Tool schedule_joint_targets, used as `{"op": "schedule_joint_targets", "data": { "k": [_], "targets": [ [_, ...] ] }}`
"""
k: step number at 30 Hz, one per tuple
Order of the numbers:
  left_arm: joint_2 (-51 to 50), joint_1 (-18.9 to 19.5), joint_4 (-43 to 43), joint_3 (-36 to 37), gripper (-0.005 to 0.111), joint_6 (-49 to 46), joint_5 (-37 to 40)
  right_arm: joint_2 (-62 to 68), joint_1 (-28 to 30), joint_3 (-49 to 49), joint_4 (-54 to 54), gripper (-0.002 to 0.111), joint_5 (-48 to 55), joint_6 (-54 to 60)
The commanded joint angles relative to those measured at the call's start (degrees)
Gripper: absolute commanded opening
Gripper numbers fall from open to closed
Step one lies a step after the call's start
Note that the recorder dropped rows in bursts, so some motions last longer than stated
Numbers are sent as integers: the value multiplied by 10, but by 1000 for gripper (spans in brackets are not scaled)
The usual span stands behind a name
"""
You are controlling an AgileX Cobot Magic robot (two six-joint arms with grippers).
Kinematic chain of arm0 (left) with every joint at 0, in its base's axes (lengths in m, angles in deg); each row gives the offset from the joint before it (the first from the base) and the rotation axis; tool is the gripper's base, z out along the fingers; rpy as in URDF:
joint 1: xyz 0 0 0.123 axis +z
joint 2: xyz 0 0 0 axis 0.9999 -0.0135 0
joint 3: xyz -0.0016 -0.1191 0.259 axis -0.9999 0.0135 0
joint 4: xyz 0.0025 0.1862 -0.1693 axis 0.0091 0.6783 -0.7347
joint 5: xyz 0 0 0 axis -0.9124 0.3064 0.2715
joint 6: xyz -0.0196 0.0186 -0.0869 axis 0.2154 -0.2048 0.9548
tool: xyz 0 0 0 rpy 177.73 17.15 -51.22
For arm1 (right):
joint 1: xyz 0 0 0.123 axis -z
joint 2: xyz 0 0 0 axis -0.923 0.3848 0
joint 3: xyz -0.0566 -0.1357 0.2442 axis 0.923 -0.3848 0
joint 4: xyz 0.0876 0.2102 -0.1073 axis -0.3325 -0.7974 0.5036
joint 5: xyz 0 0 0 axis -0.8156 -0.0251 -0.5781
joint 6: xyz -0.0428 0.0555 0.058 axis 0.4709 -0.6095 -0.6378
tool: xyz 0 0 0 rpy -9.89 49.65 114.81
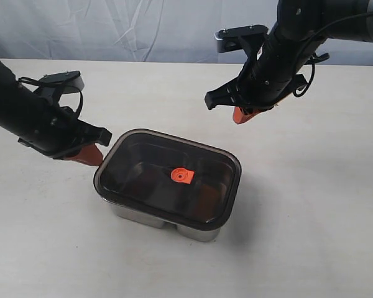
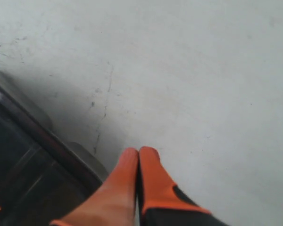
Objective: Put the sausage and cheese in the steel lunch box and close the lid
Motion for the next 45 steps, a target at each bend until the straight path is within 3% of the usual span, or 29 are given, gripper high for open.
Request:
{"op": "schedule_joint_targets", "data": {
  "k": [1,8,13,23,45],
  "targets": [
    [6,-4,3,2,0,5,-12,-4,2,2,4,0,2,0],
    [53,-4,12,-1,0,10,-52,-44,2,2,-20,0,55,-10],
    [78,-4,-31,-3,0,-40,-11,-44,-5,2,-79,0,56,17],
    [78,-39,-41,-3,0,-55,-5,-20,-72,2,-77,0,49,17],
    [7,-51,-21,-2,0,-55,-6,15,-72,0,-60,0,56,2]
  ]
}}
